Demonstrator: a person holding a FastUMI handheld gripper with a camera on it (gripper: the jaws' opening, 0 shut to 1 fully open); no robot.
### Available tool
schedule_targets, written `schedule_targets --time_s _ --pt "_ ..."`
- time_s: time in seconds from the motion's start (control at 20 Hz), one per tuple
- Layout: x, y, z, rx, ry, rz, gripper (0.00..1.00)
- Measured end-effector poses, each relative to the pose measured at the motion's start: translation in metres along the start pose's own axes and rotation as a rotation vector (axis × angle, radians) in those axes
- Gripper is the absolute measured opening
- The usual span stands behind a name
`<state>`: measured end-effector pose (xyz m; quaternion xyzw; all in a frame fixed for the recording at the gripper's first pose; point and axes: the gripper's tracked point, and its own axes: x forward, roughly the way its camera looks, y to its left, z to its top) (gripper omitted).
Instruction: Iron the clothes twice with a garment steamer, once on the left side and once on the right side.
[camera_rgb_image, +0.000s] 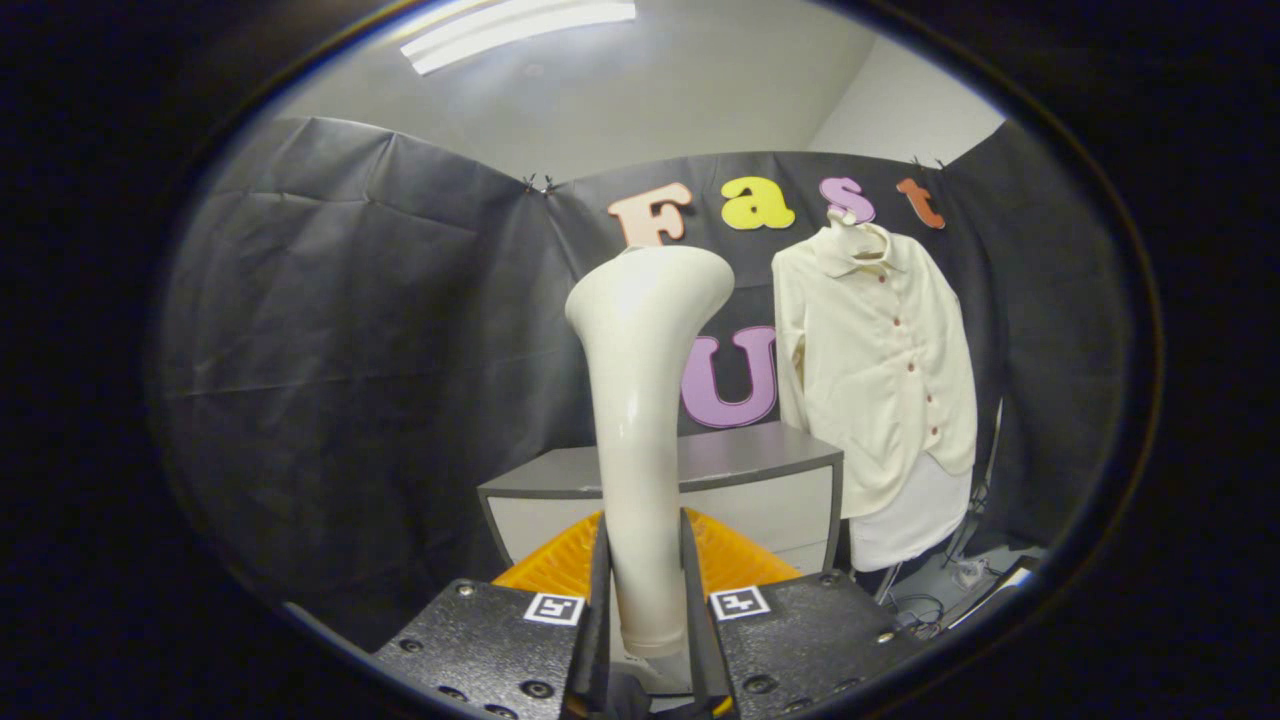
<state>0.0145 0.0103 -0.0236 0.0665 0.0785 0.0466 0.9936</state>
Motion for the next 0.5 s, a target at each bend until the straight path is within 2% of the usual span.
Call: schedule_targets --time_s 0.5 --pt "0.0046 -0.0052 -0.0078 0.005 0.02 -0.01 0.32"
